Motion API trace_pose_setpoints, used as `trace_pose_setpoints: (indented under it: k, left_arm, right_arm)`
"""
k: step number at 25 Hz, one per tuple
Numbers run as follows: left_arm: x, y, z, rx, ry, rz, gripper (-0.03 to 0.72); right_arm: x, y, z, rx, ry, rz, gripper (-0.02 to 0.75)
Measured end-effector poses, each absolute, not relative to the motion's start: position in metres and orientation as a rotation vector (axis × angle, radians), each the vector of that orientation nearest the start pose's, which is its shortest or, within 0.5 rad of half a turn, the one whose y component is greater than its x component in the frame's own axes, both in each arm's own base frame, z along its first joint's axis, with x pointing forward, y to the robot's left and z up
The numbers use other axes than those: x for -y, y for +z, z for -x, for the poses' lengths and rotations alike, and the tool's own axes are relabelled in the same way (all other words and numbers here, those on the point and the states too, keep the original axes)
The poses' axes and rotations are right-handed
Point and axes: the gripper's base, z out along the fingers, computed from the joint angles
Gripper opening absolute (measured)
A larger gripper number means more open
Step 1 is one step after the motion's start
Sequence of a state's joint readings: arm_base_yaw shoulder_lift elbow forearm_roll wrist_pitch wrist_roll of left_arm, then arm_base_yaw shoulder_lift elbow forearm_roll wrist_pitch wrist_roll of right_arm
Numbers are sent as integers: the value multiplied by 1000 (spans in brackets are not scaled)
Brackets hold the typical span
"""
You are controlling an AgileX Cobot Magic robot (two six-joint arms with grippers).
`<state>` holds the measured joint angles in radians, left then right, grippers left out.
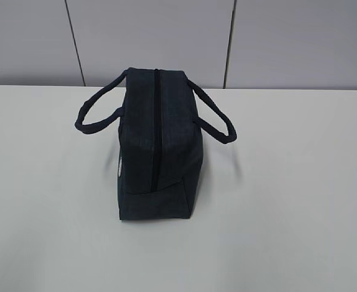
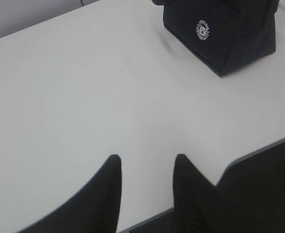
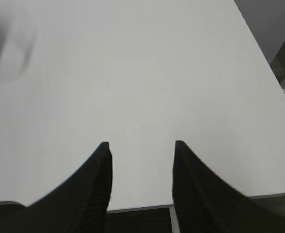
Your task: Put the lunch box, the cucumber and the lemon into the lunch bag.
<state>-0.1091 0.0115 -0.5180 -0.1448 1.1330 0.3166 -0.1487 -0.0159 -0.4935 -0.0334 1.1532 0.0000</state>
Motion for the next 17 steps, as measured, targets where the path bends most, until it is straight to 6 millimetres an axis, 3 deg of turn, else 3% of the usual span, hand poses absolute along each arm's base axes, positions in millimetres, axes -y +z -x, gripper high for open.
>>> trace_pose_setpoints:
  k: [17]
  left_arm:
    - [11, 277, 10, -2051, -50, -457, 241]
  right_arm:
    - [1, 269, 11, -2117, -134, -170, 309]
